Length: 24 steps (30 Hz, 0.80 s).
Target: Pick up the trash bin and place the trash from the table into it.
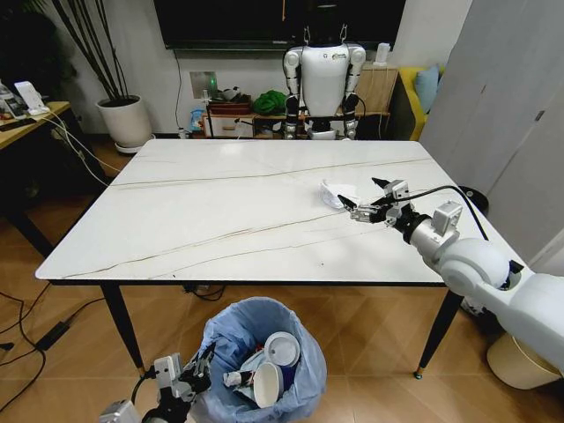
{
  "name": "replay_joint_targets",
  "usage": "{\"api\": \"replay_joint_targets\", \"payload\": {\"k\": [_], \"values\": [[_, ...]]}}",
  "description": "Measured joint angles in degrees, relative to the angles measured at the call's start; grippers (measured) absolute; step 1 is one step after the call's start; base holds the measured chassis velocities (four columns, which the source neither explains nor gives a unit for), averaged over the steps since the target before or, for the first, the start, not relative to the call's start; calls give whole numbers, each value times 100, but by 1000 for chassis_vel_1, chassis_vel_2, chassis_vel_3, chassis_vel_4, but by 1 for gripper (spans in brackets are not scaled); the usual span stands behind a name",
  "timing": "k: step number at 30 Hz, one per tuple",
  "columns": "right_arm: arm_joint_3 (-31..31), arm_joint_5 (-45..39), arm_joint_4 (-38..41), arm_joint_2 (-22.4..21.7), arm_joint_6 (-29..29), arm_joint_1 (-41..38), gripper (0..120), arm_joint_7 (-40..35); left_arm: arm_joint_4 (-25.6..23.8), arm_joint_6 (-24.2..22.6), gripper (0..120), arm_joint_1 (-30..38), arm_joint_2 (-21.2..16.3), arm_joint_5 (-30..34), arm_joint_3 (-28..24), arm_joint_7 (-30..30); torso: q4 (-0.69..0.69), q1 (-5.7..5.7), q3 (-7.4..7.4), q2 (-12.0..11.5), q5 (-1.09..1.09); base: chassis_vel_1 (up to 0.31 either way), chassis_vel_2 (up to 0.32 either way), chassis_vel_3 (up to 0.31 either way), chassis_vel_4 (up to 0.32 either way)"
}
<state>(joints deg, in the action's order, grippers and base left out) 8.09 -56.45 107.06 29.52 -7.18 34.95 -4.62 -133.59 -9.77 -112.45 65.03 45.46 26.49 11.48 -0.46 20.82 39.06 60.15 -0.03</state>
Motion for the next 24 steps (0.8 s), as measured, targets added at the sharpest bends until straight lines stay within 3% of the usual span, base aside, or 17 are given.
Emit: {"api": "replay_joint_targets", "payload": {"k": [2, 9, 24], "values": [[145, -57, -125, 89, -111, -143, 100, -8, 0, 0, 0, -11, -1, 0, 5, 0, 0, 0, 0, 0, 2, 0, 0, 0, 0], [1110, -97, -1358, 1017, -402, -1200, 100, -62, 1, 3, 0, -26, 73, -3, 60, 0, 3, 0, 0, 0, 2, 0, 0, 0, 0], [1822, -11, -2466, 1710, -427, -2126, 98, 99, 57, 10, 0, 34, 133, 14, 98, 11, 3, 0, 0, 0, 2, 0, 0, 0, 0]]}}
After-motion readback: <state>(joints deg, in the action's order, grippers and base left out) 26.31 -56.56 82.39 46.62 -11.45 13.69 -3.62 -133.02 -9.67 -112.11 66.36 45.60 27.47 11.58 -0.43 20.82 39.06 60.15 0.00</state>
